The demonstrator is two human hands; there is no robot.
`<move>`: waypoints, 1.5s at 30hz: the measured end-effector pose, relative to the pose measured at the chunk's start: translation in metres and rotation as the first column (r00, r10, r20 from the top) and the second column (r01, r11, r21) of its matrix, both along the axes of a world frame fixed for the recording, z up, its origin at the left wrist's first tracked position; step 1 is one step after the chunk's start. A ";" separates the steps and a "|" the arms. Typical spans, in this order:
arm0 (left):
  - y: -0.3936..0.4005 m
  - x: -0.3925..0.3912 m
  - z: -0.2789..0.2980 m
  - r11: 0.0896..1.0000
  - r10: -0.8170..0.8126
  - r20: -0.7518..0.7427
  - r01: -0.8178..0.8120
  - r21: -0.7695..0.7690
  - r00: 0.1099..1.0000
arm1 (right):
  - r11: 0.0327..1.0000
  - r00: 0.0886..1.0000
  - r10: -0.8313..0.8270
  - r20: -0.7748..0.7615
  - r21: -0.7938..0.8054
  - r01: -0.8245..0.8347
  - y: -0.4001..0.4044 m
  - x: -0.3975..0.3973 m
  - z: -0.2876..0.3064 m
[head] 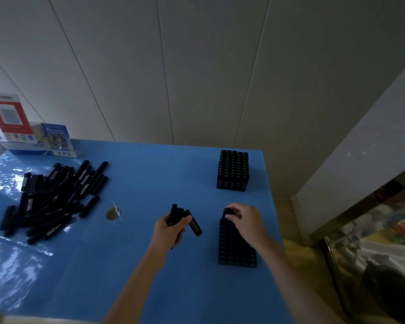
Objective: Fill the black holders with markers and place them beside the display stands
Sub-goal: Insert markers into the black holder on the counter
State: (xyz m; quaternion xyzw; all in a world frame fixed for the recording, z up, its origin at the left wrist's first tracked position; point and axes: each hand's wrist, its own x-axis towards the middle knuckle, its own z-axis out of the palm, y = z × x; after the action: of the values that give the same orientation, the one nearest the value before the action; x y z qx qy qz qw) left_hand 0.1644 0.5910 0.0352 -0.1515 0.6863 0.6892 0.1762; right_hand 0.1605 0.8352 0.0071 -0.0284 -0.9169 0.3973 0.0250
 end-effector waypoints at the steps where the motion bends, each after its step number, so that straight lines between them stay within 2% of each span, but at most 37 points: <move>1: 0.001 0.000 0.001 1.000 -0.012 0.001 0.012 -0.002 1.000 | 1.000 1.000 0.000 0.003 0.000 0.000 0.000 0.000 -0.001; 7: 0.004 0.008 0.009 0.992 -0.125 -0.013 0.125 -0.031 0.992 | 0.999 1.000 0.019 0.022 0.034 -0.019 -0.003 0.005 -0.007; 14: 0.016 0.010 0.019 0.995 -0.095 -0.039 0.095 -0.012 0.995 | 0.998 1.000 0.009 -0.001 0.057 -0.009 0.004 0.006 0.007; 17: 0.022 0.008 0.020 0.997 -0.075 -0.045 0.075 -0.004 0.996 | 0.999 1.000 0.021 -0.016 -0.023 -0.021 0.004 0.007 0.025; 22: 0.035 0.005 0.022 0.996 -0.087 -0.069 0.086 -0.018 0.994 | 0.973 0.987 0.144 0.072 -0.191 -0.128 -0.007 0.018 0.042; 26: 0.044 0.006 0.024 0.991 -0.136 -0.064 0.137 -0.002 0.989 | 0.933 0.979 0.167 0.117 -0.341 -0.118 -0.014 0.023 0.039; 29: 0.047 0.009 0.020 0.988 -0.155 -0.046 0.156 0.012 0.987 | 0.912 0.976 0.179 0.123 -0.394 -0.117 -0.015 0.027 0.037; 33: 0.047 0.008 0.015 0.985 -0.172 -0.022 0.172 0.017 0.985 | 0.913 0.978 0.177 0.111 -0.391 -0.121 -0.014 0.029 0.040; 36: 0.037 0.007 0.010 0.988 -0.154 0.004 0.154 0.028 0.988 | 0.944 0.989 0.110 0.096 -0.321 -0.074 -0.006 0.026 0.041; 41: 0.012 0.004 0.002 0.968 -0.105 0.137 0.070 0.240 0.985 | 0.987 0.996 -0.029 0.082 -0.154 0.042 0.019 0.019 0.032; 45: -0.001 0.006 -0.002 0.971 -0.084 0.117 0.055 0.234 0.990 | 0.992 0.996 -0.047 0.079 -0.115 0.056 0.030 0.017 0.026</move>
State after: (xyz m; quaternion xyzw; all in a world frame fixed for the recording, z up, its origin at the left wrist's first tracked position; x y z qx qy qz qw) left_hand 0.1702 0.5905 0.0328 -0.1492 0.5941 0.7465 0.2597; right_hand 0.1771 0.8654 0.0327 -0.0686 -0.8912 0.4484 -0.0014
